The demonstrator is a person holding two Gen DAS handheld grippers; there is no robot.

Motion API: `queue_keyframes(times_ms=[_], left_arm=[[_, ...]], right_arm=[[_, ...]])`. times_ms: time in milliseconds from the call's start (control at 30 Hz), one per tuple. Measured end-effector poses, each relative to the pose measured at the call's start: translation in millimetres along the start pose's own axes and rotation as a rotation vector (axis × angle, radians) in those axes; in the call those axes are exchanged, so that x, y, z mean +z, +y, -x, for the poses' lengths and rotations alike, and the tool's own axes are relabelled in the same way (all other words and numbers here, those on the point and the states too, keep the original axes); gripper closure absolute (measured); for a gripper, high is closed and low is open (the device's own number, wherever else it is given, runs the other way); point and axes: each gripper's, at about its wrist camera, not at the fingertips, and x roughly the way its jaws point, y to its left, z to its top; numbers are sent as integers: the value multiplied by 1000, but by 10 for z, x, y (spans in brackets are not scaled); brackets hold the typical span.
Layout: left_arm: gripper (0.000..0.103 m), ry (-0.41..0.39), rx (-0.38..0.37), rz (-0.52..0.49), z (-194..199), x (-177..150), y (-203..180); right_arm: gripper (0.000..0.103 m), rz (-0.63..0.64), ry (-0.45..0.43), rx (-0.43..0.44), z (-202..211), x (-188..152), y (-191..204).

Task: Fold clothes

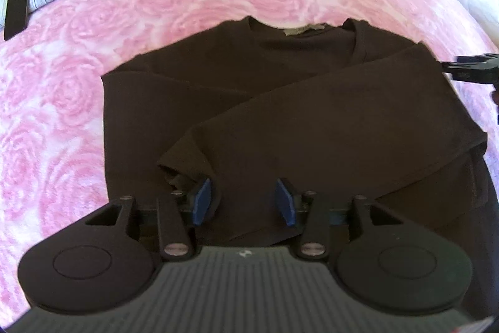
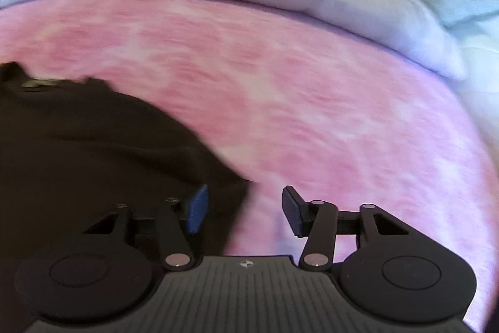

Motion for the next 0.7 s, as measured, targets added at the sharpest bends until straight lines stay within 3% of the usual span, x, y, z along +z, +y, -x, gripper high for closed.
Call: queue_keyframes(times_ms=[67, 233, 300, 400, 467, 567, 633, 700], left_arm=[[61, 13, 4, -3, -73, 0, 12], [58, 22, 5, -7, -177, -50, 84], [57, 17, 0, -7, -179, -74, 107], [60, 17, 17, -12, -53, -76, 92], [57, -14, 24, -15, 141, -137, 85], [54, -6, 30, 7, 379, -318, 76], [53, 16, 26, 15, 534, -510, 44], [50, 33, 20, 7, 698, -722, -19]], right_arm=[[55, -55, 32, -31, 26, -56, -138], [52, -51, -104, 175, 470, -206, -48], [43, -11, -54, 241, 490, -338, 102], [43, 35, 49, 297, 507, -550, 292], [40, -4, 62, 300, 724, -644, 300], [25, -61, 82, 304, 1048, -785, 314], [34, -81, 102, 309, 1276, -874, 361], [58, -55, 140, 324, 1504, -967, 518]])
